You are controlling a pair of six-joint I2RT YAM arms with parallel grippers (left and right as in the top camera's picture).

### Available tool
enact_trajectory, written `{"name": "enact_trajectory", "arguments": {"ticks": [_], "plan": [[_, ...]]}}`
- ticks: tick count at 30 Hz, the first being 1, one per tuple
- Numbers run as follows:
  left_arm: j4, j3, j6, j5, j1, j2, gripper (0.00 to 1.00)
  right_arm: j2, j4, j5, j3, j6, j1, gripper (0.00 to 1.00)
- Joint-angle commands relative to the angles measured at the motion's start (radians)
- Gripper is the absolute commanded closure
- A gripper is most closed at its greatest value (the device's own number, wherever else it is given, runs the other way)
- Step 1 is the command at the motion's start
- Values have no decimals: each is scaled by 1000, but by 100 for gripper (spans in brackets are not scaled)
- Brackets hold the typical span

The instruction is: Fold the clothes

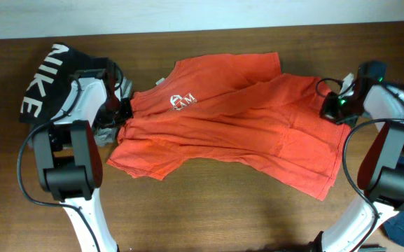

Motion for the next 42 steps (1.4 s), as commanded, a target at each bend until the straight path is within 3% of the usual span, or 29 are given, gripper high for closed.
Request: {"name": "enact_trajectory", "arguments": {"ticks": [1,5,7,13,16,17,19,20,21,22,24,27,29,31,33,35,40,42], "plan": [[-61,101,119,138,-7,48,90,-5,77,105,-117,151,11,96],[-105,185,208,213,-17,48,79,6,18,359,-170,281,-27,96],[-108,226,288,291,-35,48,68,5,-78,448,-170,349,-85,96],[10,251,313,394,-125,48,45,-18,-238,425,-169,321,-206,96],[190,251,378,416,-220,50,40,-120,-262,223,-97,170,-197,64],[259,251,423,395,-260,51,40,-158,-288,213,-65,170,-197,60],[375,251,436,278,-323,69,53,-239,-343,184,-4,170,-197,59],[412,251,436,258,-341,81,65,-286,-350,135,5,170,-197,59],[482,251,434,247,-370,111,94,-317,-352,84,4,169,-197,59],[537,251,399,230,-387,143,100,-358,-353,2,4,149,-190,59],[575,251,318,230,-391,194,100,-399,-361,-79,4,106,-183,59],[566,251,304,232,-379,262,100,-438,-381,-83,4,46,-168,59],[503,251,229,42,-368,273,100,-438,-385,-82,4,38,-155,59],[338,251,137,-223,-290,275,100,-438,-355,-59,4,38,-126,59],[250,251,78,-222,-181,275,100,-437,-322,-28,3,39,-99,58],[221,251,124,-53,-100,275,100,-424,-284,20,2,39,-53,54],[217,259,124,-35,-126,259,99,-234,-153,13,2,38,112,48],[180,311,124,-35,-140,230,82,-89,18,-10,2,27,222,37]]}}
